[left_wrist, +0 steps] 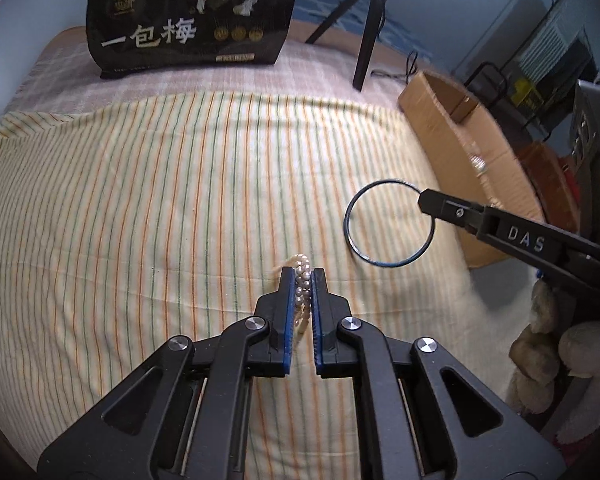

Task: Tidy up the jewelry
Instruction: 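Close the left gripper on the short pearl strand while the right grasps the black ring, then carry the pearl strand in the left gripper and ring in the right over the box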

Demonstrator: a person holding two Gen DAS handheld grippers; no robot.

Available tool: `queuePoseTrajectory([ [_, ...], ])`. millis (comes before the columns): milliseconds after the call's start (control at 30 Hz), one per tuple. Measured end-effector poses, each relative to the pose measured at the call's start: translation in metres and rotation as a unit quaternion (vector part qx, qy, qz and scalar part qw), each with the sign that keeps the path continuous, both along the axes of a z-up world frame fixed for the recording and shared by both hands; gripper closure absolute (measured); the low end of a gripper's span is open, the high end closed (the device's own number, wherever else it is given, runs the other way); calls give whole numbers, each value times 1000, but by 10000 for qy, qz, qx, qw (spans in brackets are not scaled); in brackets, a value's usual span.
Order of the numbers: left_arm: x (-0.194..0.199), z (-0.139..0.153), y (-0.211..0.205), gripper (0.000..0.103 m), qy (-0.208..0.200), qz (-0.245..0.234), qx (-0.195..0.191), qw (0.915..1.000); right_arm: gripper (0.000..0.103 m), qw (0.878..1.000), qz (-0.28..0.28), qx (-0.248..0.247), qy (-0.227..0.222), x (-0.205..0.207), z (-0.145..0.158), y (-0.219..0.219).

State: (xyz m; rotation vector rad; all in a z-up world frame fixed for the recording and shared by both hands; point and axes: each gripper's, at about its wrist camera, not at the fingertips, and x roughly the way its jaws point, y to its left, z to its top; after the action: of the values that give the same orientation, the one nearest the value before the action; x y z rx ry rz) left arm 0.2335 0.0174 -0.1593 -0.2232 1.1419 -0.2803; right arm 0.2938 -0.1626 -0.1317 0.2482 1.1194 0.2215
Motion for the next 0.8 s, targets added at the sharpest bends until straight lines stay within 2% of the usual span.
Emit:
queuePoseTrajectory([
  [367,-9,42,3,98,-387,135,-479,9980,102,9988,85,-115,-478,-19,36,-7],
  [600,-11,75,-8,98,-750,74,-736,9944,102,9962,-57,-134,-857,-32,67,-35],
  [800,-9,93,-30,98,-954,-79,-907,9913,102,9938,-259,-267,-1051,-40,81,-68],
])
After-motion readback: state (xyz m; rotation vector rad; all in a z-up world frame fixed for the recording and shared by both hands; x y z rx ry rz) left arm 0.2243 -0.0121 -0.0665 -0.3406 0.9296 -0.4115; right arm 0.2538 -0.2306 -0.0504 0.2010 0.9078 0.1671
